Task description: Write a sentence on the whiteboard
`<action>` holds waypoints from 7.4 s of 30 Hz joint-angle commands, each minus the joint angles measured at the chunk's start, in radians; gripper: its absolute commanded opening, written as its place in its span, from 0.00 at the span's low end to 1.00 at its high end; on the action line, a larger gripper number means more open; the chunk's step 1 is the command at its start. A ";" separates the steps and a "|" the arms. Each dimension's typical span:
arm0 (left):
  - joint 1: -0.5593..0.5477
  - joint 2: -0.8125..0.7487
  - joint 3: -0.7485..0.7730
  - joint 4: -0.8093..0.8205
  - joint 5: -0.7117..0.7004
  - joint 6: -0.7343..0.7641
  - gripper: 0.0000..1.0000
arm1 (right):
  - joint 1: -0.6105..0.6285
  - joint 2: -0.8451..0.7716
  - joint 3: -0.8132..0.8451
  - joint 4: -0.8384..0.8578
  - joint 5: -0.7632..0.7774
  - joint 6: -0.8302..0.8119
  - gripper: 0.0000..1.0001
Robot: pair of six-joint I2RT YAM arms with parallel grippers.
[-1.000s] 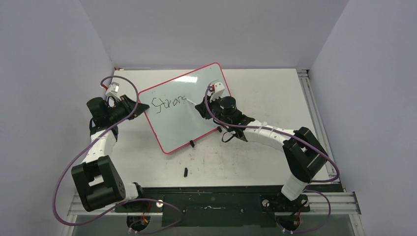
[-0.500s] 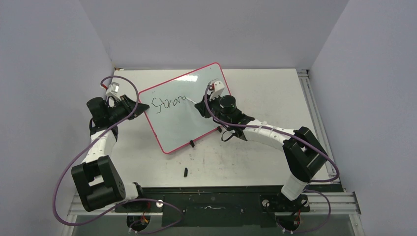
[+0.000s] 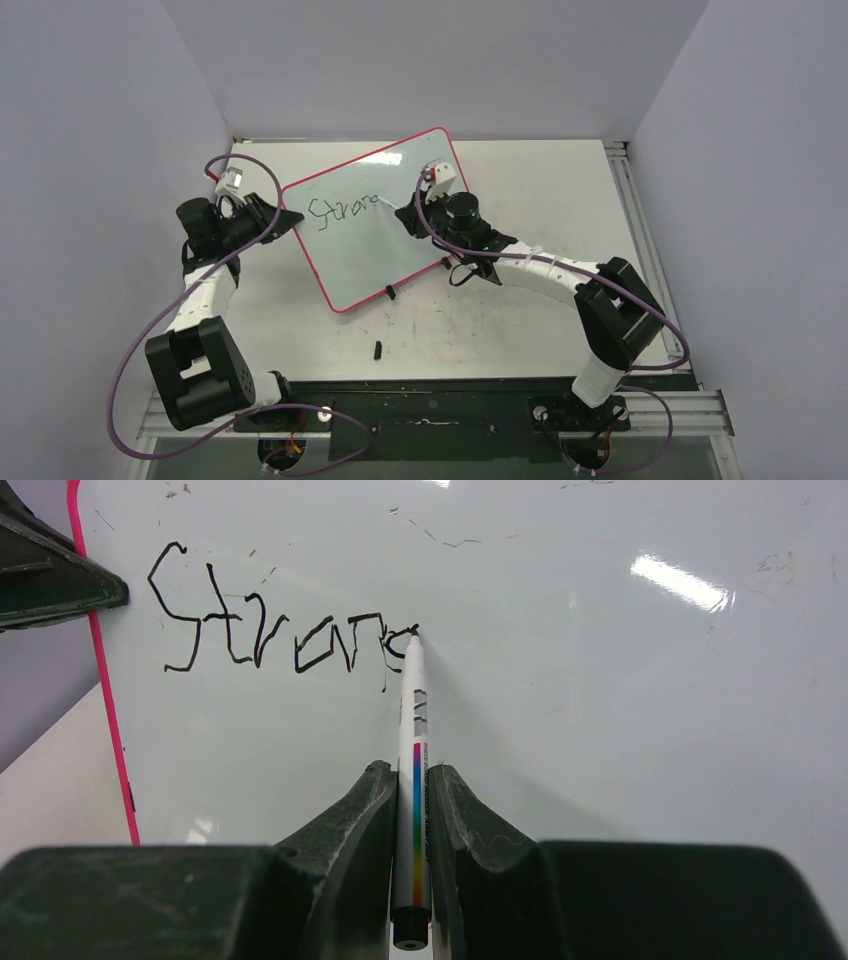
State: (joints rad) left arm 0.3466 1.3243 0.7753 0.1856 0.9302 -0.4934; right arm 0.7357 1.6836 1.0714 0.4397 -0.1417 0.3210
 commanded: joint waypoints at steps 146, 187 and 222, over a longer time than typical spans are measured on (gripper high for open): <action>-0.370 0.721 1.327 -1.230 0.131 0.816 0.18 | -0.069 -0.793 -0.169 -0.547 0.068 -0.082 0.05; -0.541 0.563 0.997 -1.222 0.209 0.906 0.00 | -0.025 -0.786 -0.199 -0.614 0.026 -0.101 0.05; -0.522 0.531 0.972 -1.196 0.210 0.909 0.00 | 0.046 -0.445 -0.243 -0.176 0.169 -0.185 0.05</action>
State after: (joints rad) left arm -0.1425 1.8309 1.8107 -0.8597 1.1156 0.3805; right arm 0.7799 1.2247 0.7864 0.1608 0.0055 0.1493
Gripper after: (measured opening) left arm 0.055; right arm 0.155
